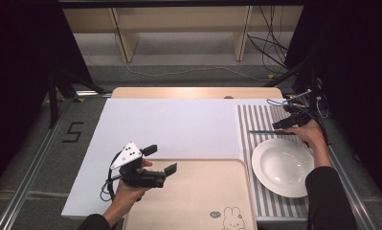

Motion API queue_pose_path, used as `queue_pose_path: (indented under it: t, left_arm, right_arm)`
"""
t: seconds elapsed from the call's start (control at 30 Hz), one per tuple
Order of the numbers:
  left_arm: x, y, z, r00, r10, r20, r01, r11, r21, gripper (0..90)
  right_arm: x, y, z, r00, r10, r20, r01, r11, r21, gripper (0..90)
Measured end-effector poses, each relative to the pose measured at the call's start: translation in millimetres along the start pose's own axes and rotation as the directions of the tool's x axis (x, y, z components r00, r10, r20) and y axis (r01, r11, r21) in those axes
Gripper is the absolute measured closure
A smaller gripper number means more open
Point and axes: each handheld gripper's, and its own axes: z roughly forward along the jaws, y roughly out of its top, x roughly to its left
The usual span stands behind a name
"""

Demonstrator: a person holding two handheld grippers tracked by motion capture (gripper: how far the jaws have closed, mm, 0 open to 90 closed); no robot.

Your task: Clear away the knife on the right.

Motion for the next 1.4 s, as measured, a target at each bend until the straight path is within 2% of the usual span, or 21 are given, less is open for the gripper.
queue_pose_path:
  t: [0.53, 1.13, 1.17, 1.3, 1.4]
  left_arm:
    - [0.2, 0.0, -0.4, 1.0, -0.004, 0.0, 0.004, 1.0, -0.003, 2.1]
    - [0.6, -0.3, -1.1, 0.9999, -0.008, -0.007, 0.008, 1.0, -0.003, 2.1]
    - [0.8, -0.3, -1.2, 0.9999, -0.011, -0.008, 0.011, 0.9999, -0.004, 2.1]
    - [0.6, -0.4, -1.9, 0.9999, -0.01, -0.009, 0.009, 0.9999, -0.004, 2.1]
    - [0.4, -0.3, -1.7, 0.9999, -0.011, -0.01, 0.011, 0.9999, -0.005, 2.1]
  right_arm:
    - [-6.7, -1.8, 29.3, 0.9997, -0.018, 0.013, 0.016, 0.994, 0.107, 26.9]
    - [-13.2, -4.0, 39.2, 0.9996, -0.005, -0.029, 0.009, 0.987, 0.159, 27.9]
    - [-12.3, -3.5, 38.8, 0.9995, 0.003, -0.032, 0.002, 0.986, 0.168, 28.4]
    - [-12.8, -4.7, 39.1, 0.9991, -0.024, -0.034, 0.03, 0.981, 0.19, 30.7]
    - [-11.9, -5.3, 37.0, 0.9989, -0.021, -0.043, 0.029, 0.979, 0.201, 35.0]
